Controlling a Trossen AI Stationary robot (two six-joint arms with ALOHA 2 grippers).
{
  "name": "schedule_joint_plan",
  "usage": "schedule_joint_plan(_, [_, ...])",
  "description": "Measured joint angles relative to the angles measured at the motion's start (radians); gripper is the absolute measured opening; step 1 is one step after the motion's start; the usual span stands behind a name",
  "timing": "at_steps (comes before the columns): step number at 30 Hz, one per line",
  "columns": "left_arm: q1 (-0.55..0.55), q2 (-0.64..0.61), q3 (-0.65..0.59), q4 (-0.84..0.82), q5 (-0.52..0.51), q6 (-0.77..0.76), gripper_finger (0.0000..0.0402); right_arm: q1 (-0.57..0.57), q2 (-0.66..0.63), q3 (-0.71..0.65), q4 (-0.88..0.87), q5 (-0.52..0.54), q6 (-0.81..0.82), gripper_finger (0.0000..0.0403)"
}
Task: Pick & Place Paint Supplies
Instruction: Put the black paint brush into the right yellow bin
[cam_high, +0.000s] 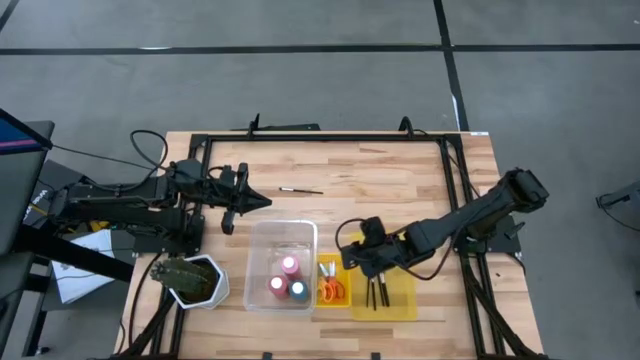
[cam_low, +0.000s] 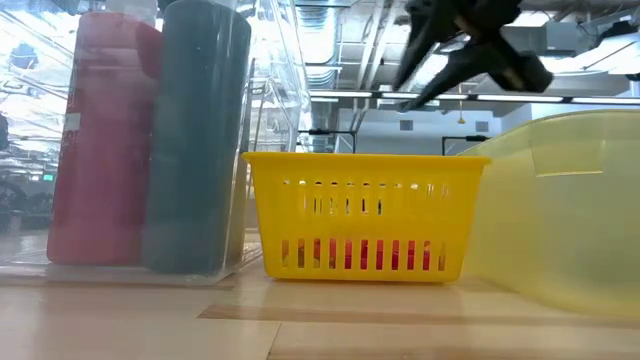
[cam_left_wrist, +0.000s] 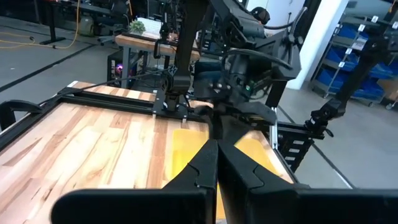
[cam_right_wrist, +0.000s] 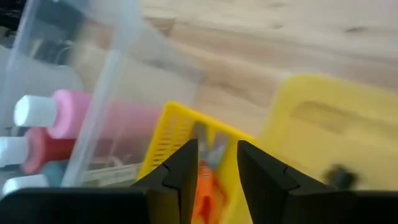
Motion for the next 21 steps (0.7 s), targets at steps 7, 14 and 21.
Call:
schedule_joint_plan(7, [0.0, 0.0, 0.0, 0.037, -0.013, -0.025, 0.0001, -0.019, -0.063, 0.0, -0.178, 0.035, -0.004, 0.0108])
schedule_joint_plan(14, [0.0, 0.0, 0.0, 0.107, -0.173, -0.048, 0.0022, -0.052, -0.124, -0.001, -0.268, 0.062, -0.1, 0.0108])
schedule_joint_plan(21, [0.0, 0.0, 0.0, 0.143, -0.414, -0.083, 0.0064, -0.11, -0.202, -0.001, -0.315, 0.066, -0.301, 0.0108])
